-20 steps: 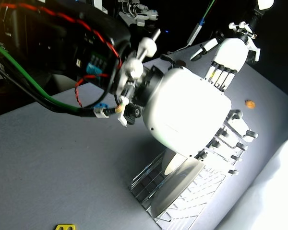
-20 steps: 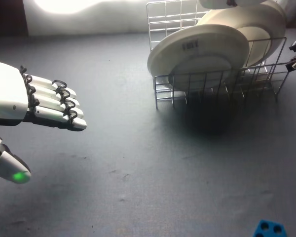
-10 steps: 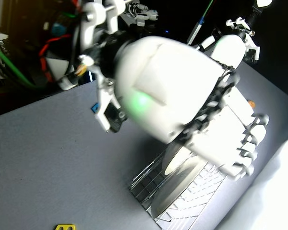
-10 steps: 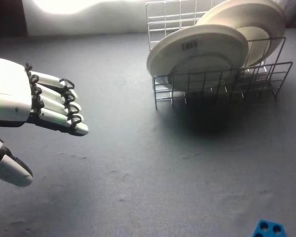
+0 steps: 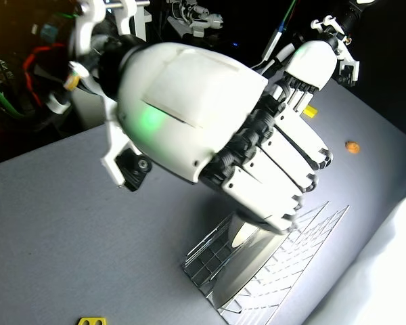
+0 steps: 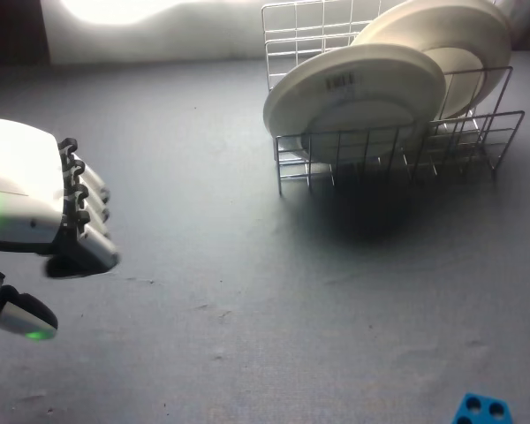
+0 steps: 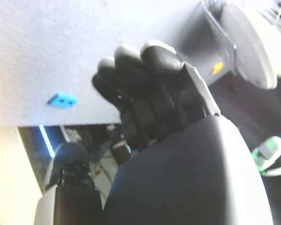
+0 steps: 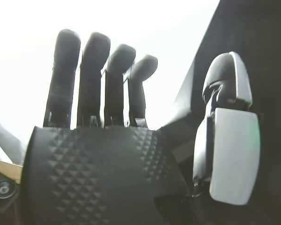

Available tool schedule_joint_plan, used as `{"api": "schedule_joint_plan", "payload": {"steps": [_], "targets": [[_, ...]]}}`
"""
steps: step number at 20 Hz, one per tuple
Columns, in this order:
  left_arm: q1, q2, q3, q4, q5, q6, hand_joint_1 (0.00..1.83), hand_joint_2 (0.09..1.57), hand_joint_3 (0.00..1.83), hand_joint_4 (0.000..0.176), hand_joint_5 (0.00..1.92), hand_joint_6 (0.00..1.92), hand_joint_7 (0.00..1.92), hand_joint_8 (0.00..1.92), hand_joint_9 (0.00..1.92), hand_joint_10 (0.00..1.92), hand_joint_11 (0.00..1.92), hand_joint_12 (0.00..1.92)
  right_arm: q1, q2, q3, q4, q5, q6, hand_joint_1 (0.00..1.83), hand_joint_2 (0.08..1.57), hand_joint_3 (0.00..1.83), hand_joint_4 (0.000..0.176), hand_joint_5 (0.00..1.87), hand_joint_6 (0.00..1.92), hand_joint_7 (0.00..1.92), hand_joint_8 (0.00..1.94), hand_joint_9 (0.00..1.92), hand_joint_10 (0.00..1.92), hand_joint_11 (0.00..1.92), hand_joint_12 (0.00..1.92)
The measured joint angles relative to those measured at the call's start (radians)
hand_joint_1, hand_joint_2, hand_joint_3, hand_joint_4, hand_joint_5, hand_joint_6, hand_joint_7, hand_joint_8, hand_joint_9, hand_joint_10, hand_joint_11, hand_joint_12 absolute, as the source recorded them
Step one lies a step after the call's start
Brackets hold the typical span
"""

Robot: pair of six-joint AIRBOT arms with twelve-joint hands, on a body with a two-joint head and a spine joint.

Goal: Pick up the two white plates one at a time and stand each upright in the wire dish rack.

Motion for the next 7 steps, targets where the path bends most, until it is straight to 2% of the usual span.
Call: {"api": "schedule_joint_plan", "payload": {"steps": [1, 2, 3, 4, 5, 6, 7], "targets": [[0.001, 0.000, 0.000, 0.001, 0.000, 0.000, 0.26, 1.06, 0.00, 0.152, 1.49, 1.92, 1.56, 1.92, 1.58, 1.92, 1.53, 1.92, -0.001, 0.002, -0.002, -0.004, -0.002, -0.002, 0.38, 0.99, 0.01, 0.000, 1.56, 1.92, 1.58, 1.94, 1.64, 1.92, 1.84, 1.92], [0.004, 0.000, 0.003, 0.002, 0.000, 0.000, 0.39, 1.14, 0.02, 0.171, 1.53, 1.92, 1.63, 1.92, 1.66, 1.92, 1.65, 1.92, -0.002, 0.003, -0.006, -0.006, -0.014, -0.003, 0.30, 1.19, 0.03, 0.000, 1.69, 1.92, 1.71, 1.94, 1.74, 1.92, 1.90, 1.92], [0.006, 0.000, 0.003, 0.001, 0.000, -0.001, 0.60, 1.17, 0.02, 0.175, 1.57, 1.92, 1.67, 1.92, 1.71, 1.92, 1.72, 1.92, -0.002, 0.003, -0.006, -0.012, -0.019, -0.003, 0.24, 1.39, 0.05, 0.000, 1.76, 1.92, 1.79, 1.94, 1.81, 1.92, 1.92, 1.92], [0.007, 0.000, 0.003, 0.000, -0.001, 0.000, 0.60, 1.17, 0.02, 0.175, 1.57, 1.92, 1.67, 1.92, 1.71, 1.92, 1.72, 1.92, -0.002, 0.003, -0.007, -0.017, -0.024, -0.002, 0.24, 1.39, 0.05, 0.000, 1.76, 1.92, 1.79, 1.94, 1.81, 1.92, 1.92, 1.92], [0.011, 0.000, 0.005, -0.004, -0.003, 0.000, 0.64, 1.27, 0.02, 0.176, 1.60, 1.92, 1.71, 1.92, 1.74, 1.92, 1.76, 1.92, -0.002, 0.003, -0.010, -0.019, -0.026, -0.003, 0.37, 1.50, 0.03, 0.039, 1.76, 1.92, 1.82, 1.94, 1.85, 1.92, 1.92, 1.92], [0.011, 0.000, 0.012, -0.002, -0.002, 0.000, 0.64, 1.27, 0.02, 0.176, 1.60, 1.92, 1.71, 1.92, 1.74, 1.92, 1.76, 1.92, -0.002, 0.003, -0.010, -0.019, -0.026, -0.003, 0.37, 1.50, 0.03, 0.039, 1.76, 1.92, 1.82, 1.94, 1.85, 1.92, 1.92, 1.92], [0.011, 0.000, 0.013, 0.000, 0.001, 0.000, 1.10, 1.31, 0.01, 0.176, 1.64, 1.92, 1.75, 1.92, 1.79, 1.92, 1.83, 1.92, -0.002, 0.003, -0.010, -0.018, -0.026, -0.003, 0.72, 1.50, 0.17, 0.070, 1.81, 1.92, 1.88, 1.94, 1.90, 1.92, 1.92, 1.92]]}}
